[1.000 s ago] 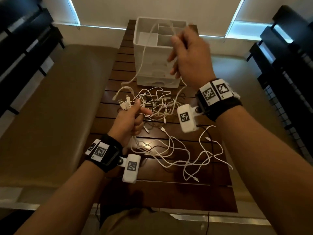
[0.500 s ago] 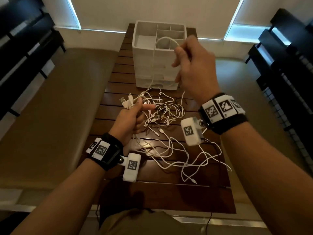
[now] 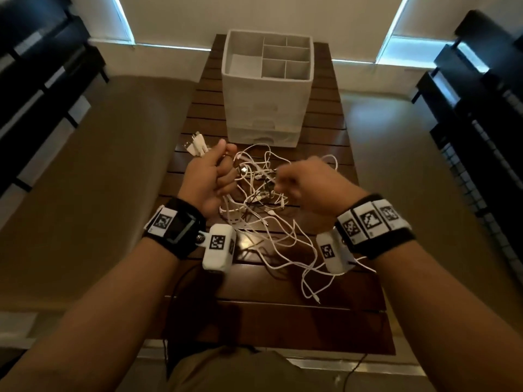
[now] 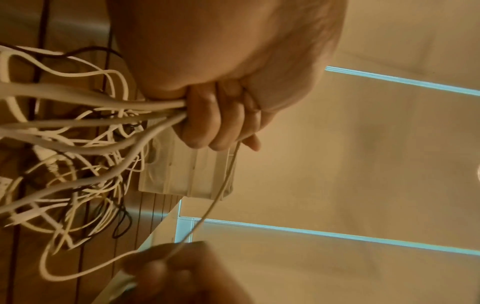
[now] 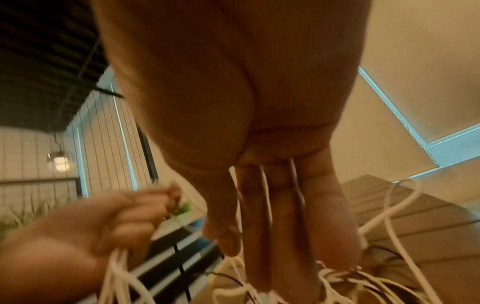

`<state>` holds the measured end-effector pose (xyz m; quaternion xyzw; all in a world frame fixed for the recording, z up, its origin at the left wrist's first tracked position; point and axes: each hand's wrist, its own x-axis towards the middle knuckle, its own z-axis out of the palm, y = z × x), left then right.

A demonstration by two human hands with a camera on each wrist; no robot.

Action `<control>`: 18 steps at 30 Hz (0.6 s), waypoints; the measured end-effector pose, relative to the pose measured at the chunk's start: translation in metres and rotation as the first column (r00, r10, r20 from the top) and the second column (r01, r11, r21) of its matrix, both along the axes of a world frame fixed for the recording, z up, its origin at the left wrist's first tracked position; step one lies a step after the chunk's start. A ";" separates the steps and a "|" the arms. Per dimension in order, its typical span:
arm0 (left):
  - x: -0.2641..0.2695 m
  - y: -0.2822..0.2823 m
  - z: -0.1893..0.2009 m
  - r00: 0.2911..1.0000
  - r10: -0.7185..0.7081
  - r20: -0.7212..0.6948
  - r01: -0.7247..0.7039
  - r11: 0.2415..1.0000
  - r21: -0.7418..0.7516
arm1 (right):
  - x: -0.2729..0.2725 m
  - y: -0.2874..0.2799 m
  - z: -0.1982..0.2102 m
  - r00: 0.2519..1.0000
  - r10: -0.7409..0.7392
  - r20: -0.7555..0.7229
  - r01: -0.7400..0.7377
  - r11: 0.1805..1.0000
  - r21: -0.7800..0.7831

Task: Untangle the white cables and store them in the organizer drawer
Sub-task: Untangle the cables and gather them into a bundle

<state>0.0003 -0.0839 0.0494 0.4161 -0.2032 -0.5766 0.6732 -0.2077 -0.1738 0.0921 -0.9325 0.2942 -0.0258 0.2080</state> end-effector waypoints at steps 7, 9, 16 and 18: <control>-0.009 0.001 0.038 0.949 -0.167 0.267 0.184 0.982 -0.040 | 0.009 -0.021 -0.001 0.848 -0.348 0.399 0.321 0.937 0.135; -0.021 0.005 0.034 0.907 -0.240 0.346 0.244 0.969 0.033 | 0.026 -0.021 0.007 0.755 -0.458 0.468 0.289 0.875 0.388; -0.048 0.024 -0.003 0.812 -0.377 0.446 0.326 0.926 0.190 | 0.065 -0.009 0.010 0.763 -0.590 0.264 0.004 0.413 0.911; -0.049 0.034 -0.013 0.811 -0.421 0.406 0.366 0.907 0.209 | 0.067 -0.017 0.017 0.641 -0.689 0.338 -0.074 0.383 0.921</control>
